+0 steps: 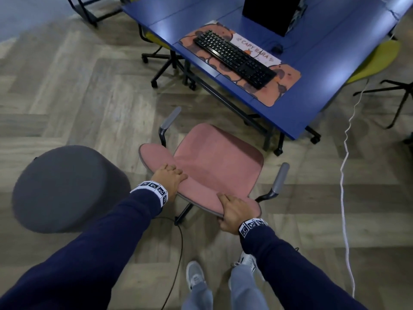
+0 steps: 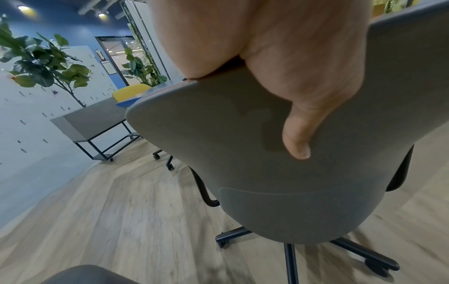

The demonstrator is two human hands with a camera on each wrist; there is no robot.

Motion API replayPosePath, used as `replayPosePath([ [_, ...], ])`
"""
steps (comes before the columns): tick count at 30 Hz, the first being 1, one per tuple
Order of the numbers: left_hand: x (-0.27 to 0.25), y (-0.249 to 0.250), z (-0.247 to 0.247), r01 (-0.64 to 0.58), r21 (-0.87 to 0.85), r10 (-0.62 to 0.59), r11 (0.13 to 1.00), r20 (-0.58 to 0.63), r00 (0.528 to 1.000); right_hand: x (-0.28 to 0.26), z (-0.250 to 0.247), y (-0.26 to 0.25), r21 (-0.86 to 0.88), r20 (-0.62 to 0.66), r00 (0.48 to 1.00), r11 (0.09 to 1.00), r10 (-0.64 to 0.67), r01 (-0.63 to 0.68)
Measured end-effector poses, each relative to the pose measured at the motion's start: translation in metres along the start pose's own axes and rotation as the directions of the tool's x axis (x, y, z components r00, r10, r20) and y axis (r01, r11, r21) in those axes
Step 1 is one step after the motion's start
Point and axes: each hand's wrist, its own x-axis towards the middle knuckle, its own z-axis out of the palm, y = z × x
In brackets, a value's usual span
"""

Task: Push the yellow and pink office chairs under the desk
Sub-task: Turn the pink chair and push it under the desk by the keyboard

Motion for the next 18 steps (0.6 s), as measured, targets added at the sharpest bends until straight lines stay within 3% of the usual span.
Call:
replayPosePath([
  [18, 0.033, 0.000, -0.022, 0.002, 0.020, -0.002, 1.000, 0.022, 1.000, 0.019, -0.033, 0.021, 0.064, 0.027, 0.999, 0.998, 0.017, -0.019],
])
